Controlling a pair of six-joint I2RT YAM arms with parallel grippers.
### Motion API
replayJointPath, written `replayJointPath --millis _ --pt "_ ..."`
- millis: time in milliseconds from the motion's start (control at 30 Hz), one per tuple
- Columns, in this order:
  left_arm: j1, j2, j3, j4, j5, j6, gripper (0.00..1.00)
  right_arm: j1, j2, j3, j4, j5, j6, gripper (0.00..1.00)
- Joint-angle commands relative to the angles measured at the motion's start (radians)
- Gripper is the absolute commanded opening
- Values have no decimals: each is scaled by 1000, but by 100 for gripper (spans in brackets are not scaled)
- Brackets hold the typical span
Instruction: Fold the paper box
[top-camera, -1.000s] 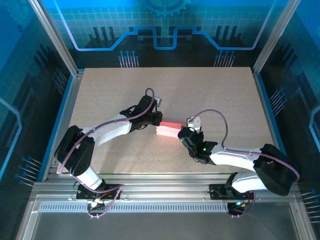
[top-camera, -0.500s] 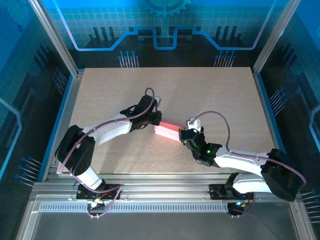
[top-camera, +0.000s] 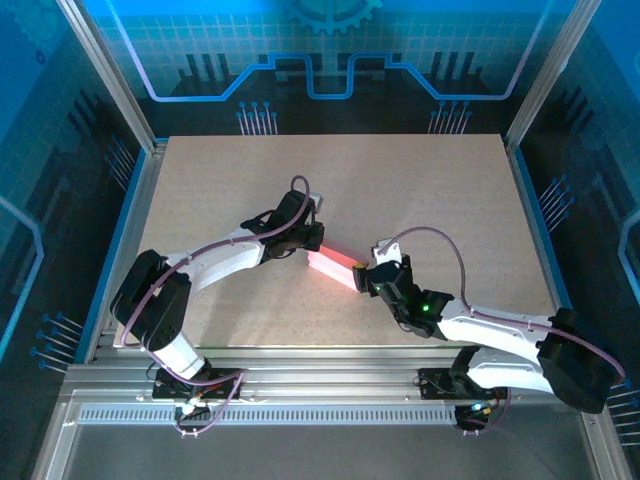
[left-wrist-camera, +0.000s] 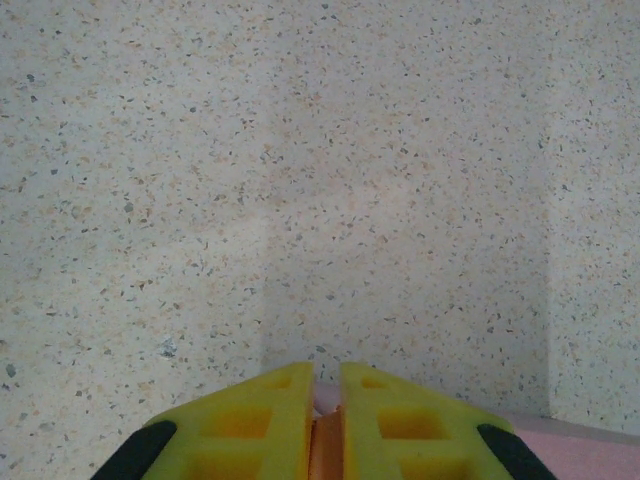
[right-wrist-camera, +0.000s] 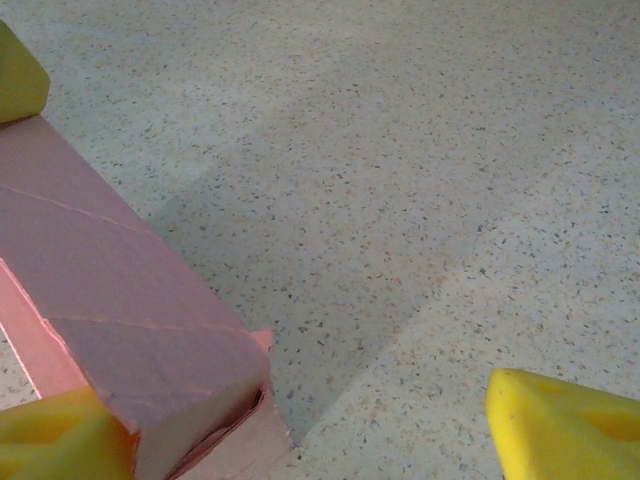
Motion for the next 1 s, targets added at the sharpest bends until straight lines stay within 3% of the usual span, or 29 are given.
replayJointPath --millis 0,600,800,967 --pt "-2 47 -14 -116 -6 -4 15 31 9 -33 -88 -86 -49 85" --pt "-2 49 -21 -118 -15 0 15 24 -95 -82 -82 -196 -150 90" --pt "-1 40 -25 -108 -12 -2 15 12 -47 -59 -107 -175 -151 85" --pt "-2 49 -18 -116 -16 1 15 6 -103 -80 -54 -293 -223 89"
